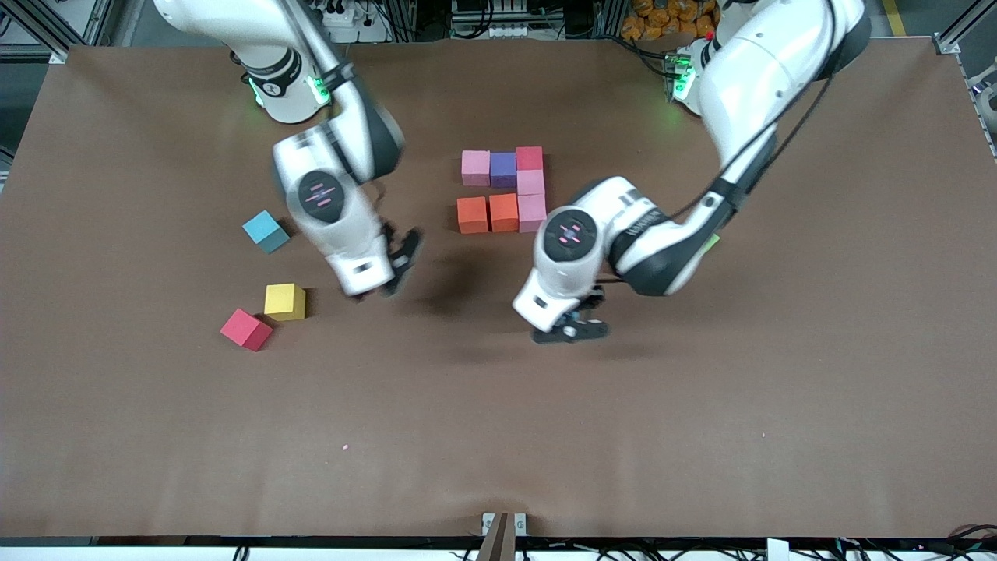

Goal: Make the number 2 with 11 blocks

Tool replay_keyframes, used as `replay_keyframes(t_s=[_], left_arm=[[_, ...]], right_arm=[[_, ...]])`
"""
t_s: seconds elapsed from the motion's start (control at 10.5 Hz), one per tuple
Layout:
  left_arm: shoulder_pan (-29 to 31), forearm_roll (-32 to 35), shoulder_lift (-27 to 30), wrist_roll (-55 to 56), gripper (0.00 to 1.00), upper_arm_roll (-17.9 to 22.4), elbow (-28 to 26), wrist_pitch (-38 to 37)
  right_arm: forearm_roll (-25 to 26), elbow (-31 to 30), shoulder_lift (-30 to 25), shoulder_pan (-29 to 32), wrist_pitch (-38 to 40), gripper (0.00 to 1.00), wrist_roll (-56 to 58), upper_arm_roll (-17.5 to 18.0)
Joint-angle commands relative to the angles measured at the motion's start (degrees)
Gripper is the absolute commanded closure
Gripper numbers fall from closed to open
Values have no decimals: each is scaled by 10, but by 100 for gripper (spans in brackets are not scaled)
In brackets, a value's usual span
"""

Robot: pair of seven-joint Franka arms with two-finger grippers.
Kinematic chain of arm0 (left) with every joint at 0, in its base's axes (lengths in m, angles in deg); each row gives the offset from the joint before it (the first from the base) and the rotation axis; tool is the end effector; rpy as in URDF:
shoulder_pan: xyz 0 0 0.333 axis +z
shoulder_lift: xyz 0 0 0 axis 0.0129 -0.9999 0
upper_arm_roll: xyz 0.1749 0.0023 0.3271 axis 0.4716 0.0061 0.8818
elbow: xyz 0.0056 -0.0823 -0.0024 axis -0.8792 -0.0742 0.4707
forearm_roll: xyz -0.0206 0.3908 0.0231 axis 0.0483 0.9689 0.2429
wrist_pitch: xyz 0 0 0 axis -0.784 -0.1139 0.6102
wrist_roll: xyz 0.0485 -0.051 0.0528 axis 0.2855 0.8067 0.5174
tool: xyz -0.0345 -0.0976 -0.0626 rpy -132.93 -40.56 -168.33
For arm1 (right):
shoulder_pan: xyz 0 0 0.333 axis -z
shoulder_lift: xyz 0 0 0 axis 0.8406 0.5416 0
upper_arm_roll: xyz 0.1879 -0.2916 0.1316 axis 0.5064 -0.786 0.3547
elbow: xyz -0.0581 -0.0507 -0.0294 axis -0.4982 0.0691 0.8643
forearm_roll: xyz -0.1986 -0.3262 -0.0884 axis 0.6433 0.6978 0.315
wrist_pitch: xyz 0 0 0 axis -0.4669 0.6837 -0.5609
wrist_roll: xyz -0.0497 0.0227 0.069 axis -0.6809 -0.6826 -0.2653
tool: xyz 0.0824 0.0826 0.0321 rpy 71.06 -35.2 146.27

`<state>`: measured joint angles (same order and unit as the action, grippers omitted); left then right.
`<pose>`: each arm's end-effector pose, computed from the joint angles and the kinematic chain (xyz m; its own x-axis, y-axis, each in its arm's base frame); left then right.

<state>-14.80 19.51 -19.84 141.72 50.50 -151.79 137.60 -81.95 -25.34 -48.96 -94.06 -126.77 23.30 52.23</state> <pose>0.6126 -0.4715 0.3153 0.9990 0.0438 0.0088 0.0438 -0.9990 -0.0090 0.5798 0.2448 0.3513 0.4819 0.8709 -0.0962 0.8732 -0.4865 -0.0306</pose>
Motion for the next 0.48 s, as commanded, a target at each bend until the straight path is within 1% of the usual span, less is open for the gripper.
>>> replay_keyframes(t_s=[0.0, 0.1, 0.19, 0.29, 0.38], left_arm=[[-46, -5, -26, 25, 71, 5, 4, 50], [-63, -5, -34, 31, 71, 11, 3, 69], [-82, -6, -39, 39, 71, 24, 3, 80], [-98, -11, -42, 43, 71, 35, 3, 86], [-109, -11, -44, 52, 71, 39, 3, 89]], right_arm=[[8, -2, 13, 10, 3, 0, -16, -62], [8, -4, 14, 27, 5, 0, -23, -78], [8, -6, 18, 62, 2, 0, -32, -86], [3, -5, 23, 102, -1, 0, -50, -86], [-2, -5, 33, 118, -3, 0, -103, -85]])
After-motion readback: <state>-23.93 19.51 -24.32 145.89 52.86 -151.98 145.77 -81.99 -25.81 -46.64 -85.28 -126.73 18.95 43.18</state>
